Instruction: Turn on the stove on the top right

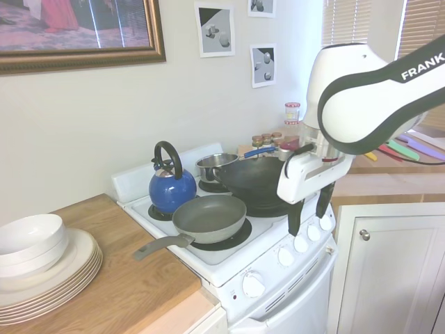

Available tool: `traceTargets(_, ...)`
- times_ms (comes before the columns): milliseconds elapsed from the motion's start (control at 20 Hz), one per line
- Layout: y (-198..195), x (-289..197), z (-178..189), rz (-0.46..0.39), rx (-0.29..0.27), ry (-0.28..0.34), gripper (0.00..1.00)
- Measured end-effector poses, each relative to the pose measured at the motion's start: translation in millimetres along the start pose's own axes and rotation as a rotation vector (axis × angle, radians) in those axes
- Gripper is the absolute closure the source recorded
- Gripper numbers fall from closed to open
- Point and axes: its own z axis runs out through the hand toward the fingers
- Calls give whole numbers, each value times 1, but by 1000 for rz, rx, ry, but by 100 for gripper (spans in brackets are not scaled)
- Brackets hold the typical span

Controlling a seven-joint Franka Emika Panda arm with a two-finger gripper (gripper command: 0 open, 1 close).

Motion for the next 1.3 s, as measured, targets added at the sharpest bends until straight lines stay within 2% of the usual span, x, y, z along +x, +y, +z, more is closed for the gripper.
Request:
traceTargets(450, 6, 8, 16, 15, -32, -13, 0)
traceTargets(700, 21, 33, 45, 57, -66, -8, 0)
traceTargets(1000, 36, 57, 81, 108, -83, 0, 0)
traceTargets(1300, 54, 88, 100, 166, -94, -8, 0)
